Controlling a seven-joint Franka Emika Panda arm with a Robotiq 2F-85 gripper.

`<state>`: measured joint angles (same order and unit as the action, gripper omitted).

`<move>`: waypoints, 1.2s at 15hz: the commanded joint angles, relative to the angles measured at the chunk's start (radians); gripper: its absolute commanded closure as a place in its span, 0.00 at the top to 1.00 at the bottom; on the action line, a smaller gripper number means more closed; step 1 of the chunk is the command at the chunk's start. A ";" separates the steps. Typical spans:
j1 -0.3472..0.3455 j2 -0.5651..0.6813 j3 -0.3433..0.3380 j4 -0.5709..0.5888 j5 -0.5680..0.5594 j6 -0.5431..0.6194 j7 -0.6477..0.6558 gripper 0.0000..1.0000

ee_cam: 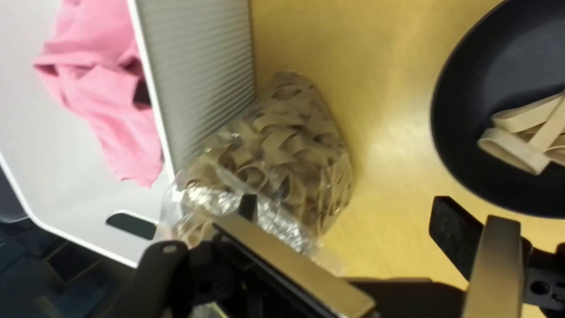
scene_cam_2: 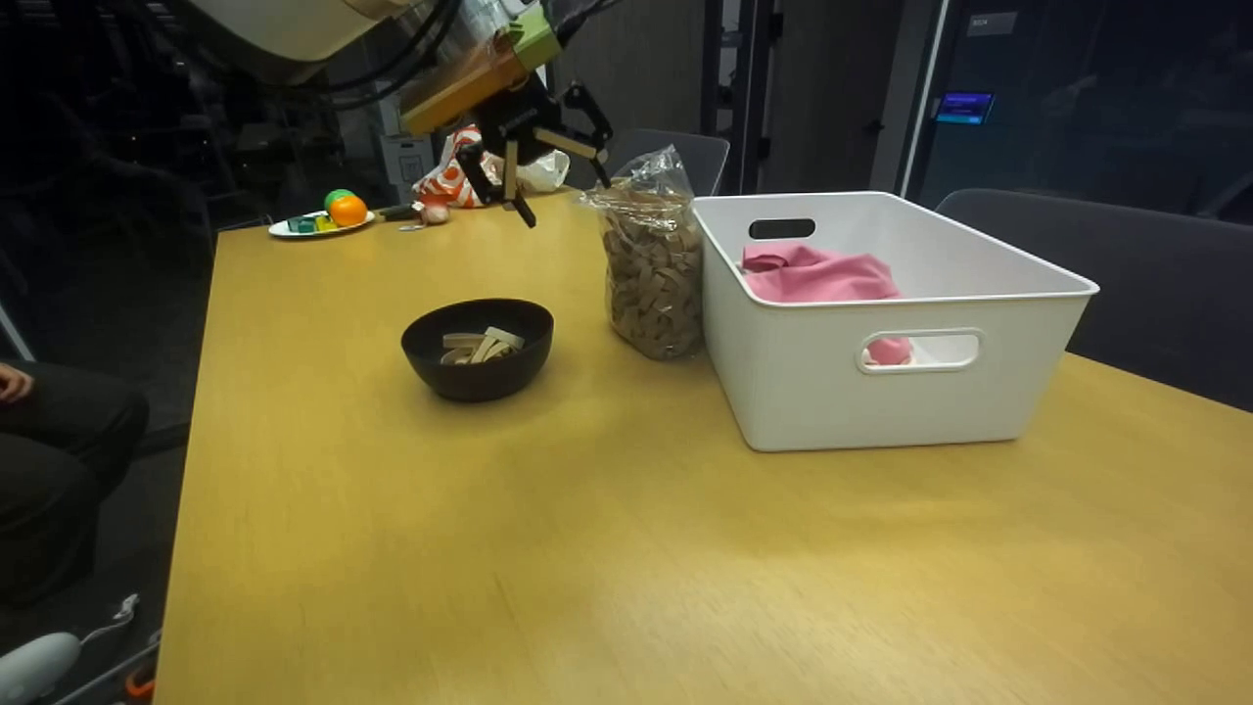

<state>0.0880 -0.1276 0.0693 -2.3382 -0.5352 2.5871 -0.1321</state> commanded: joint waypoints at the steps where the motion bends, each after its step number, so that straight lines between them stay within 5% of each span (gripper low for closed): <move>1: 0.145 -0.083 -0.138 -0.137 0.280 0.011 -0.216 1.00; 3: 0.166 -0.093 -0.144 -0.165 0.443 -0.010 -0.344 1.00; 6: 0.115 -0.048 -0.080 -0.192 0.414 0.095 -0.331 1.00; 12: 0.124 0.021 -0.047 -0.195 0.476 0.199 -0.339 1.00; 18: 0.129 0.051 -0.021 -0.181 0.646 0.161 -0.441 1.00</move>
<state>0.2190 -0.0763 0.0361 -2.5288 0.0169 2.7533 -0.4939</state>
